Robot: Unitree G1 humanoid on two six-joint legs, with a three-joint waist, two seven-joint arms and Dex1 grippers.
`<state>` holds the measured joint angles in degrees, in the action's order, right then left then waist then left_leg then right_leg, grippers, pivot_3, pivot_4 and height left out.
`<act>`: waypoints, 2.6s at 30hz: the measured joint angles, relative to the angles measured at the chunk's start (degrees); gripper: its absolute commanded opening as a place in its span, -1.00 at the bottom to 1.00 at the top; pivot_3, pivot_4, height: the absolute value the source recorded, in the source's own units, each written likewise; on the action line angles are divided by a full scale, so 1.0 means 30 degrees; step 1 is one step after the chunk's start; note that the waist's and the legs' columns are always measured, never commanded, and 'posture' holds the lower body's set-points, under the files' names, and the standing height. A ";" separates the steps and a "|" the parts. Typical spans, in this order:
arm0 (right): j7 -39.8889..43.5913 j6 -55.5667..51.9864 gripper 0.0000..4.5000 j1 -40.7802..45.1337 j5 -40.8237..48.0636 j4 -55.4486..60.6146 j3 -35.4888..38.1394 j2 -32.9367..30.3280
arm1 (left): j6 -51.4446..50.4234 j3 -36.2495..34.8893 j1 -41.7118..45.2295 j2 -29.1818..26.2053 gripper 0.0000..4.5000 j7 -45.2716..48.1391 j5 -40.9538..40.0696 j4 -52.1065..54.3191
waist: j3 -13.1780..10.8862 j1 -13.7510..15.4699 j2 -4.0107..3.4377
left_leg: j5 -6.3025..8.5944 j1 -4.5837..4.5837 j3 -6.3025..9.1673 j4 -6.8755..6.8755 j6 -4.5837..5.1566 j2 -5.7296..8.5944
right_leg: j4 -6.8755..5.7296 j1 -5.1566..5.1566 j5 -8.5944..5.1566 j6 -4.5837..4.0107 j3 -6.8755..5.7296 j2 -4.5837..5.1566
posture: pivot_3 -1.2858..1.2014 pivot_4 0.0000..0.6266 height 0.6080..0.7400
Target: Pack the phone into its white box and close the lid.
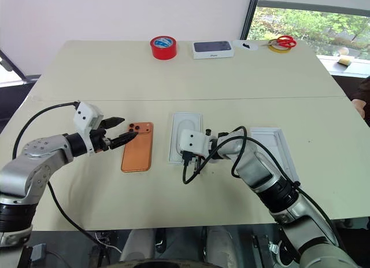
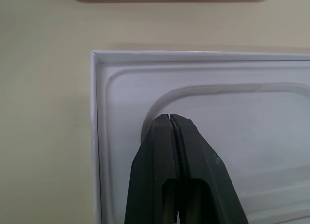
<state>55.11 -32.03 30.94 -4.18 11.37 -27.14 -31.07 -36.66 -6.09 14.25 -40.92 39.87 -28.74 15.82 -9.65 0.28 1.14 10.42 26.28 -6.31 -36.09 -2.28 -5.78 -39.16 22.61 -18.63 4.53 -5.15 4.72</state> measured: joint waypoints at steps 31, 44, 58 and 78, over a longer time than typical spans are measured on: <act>-0.3837 -0.1764 -1.00 0.3914 -0.2427 -0.3579 -0.2373 0.4953 | -1.5867 -0.6604 0.1505 0.1537 0.99 -0.5524 -0.5570 -0.1114 | 0.0008 -0.0329 0.0015 | -0.0008 -0.0002 0.0033 -0.0013 -0.0010 -0.0002 | -0.0031 -0.0011 0.0000 0.0002 -0.0007 -0.0004 | 0.03 -0.52 0.85; -0.2832 -0.0864 -1.00 0.5103 -0.3773 -0.5715 -0.3721 0.5499 | -1.8039 -0.6784 0.2146 0.3911 0.99 -0.6858 -0.6448 0.0014 | 0.0034 -0.0306 0.0007 | -0.0009 -0.0062 0.0030 -0.0007 -0.0018 0.0010 | -0.0021 -0.0079 0.0000 0.0002 -0.0005 0.0015 | 0.03 -0.52 0.85; -0.2319 -0.0730 -1.00 0.4310 -0.4324 -0.4839 -0.3545 0.5418 | -1.8013 -0.6610 0.2160 0.6015 0.99 -0.9561 -0.8807 0.0319 | 0.0054 -0.0237 0.0001 | -0.0006 -0.0128 0.0039 0.0005 -0.0014 0.0030 | -0.0011 -0.0147 -0.0001 0.0004 -0.0004 0.0045 | 0.03 -0.52 0.85; -0.2319 -0.0589 -1.00 0.4007 -0.4534 -0.4601 -0.3539 0.5537 | -1.8455 -0.6917 0.2526 0.6662 0.99 -1.1906 -1.2366 -0.1302 | 0.0053 -0.0376 0.0005 | 0.0000 -0.0170 0.0059 0.0037 -0.0006 0.0028 | -0.0008 -0.0149 -0.0004 0.0005 -0.0001 0.0040 | 0.03 -0.52 0.85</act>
<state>48.16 -33.80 42.96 -17.78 -2.44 -37.76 -14.46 -92.02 -26.84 21.83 -20.93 4.15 -65.83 11.92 -9.49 -0.84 1.16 10.42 25.77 -6.14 -35.98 -2.29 -5.70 -39.18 22.16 -18.64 4.55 -5.15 4.84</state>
